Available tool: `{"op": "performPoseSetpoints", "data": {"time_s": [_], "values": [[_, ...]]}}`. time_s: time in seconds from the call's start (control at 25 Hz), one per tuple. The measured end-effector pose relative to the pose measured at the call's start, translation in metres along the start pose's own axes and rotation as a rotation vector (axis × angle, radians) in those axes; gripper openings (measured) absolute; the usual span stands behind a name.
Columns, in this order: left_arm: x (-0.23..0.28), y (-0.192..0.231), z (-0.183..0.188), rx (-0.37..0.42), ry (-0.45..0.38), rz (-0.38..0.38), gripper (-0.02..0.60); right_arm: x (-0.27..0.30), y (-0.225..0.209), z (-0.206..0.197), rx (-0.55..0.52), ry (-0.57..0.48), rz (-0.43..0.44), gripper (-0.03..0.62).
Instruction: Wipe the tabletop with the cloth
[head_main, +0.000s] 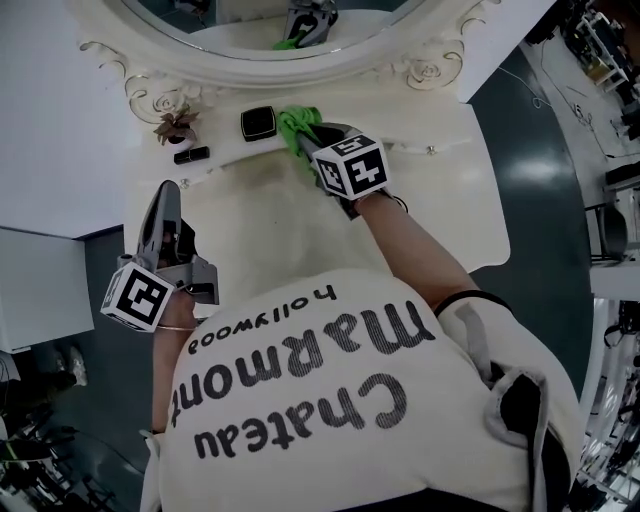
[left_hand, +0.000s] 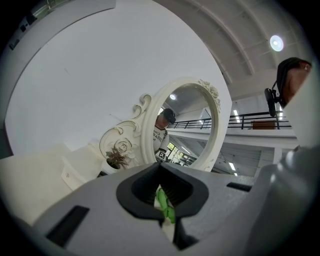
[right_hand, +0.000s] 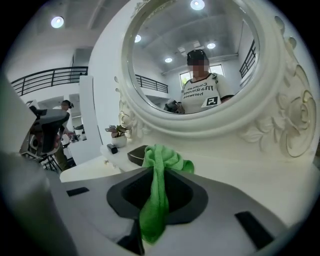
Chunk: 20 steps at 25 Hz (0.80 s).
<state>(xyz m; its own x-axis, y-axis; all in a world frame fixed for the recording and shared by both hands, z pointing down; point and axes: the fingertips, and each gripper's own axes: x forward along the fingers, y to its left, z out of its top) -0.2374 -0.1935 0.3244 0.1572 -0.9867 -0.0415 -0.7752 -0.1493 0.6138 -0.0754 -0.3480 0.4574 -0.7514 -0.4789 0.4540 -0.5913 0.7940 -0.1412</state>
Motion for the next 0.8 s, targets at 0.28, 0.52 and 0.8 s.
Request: {"op": "performPoseSetpoints", "data": {"time_s": [0.28,0.52,0.8], "values": [[0.010,-0.006,-0.006,-0.005,0.012,-0.029,0.008,-0.028,-0.036,-0.009,0.050,-0.038,-0.069,0.081],[0.026,-0.015,-0.015,-0.026,0.034,-0.076,0.008,-0.057,-0.072,-0.018,0.121,-0.068,-0.148,0.081],[0.044,-0.026,-0.030,-0.045,0.069,-0.125,0.008,-0.096,-0.113,-0.032,0.175,-0.088,-0.257,0.081]]}}
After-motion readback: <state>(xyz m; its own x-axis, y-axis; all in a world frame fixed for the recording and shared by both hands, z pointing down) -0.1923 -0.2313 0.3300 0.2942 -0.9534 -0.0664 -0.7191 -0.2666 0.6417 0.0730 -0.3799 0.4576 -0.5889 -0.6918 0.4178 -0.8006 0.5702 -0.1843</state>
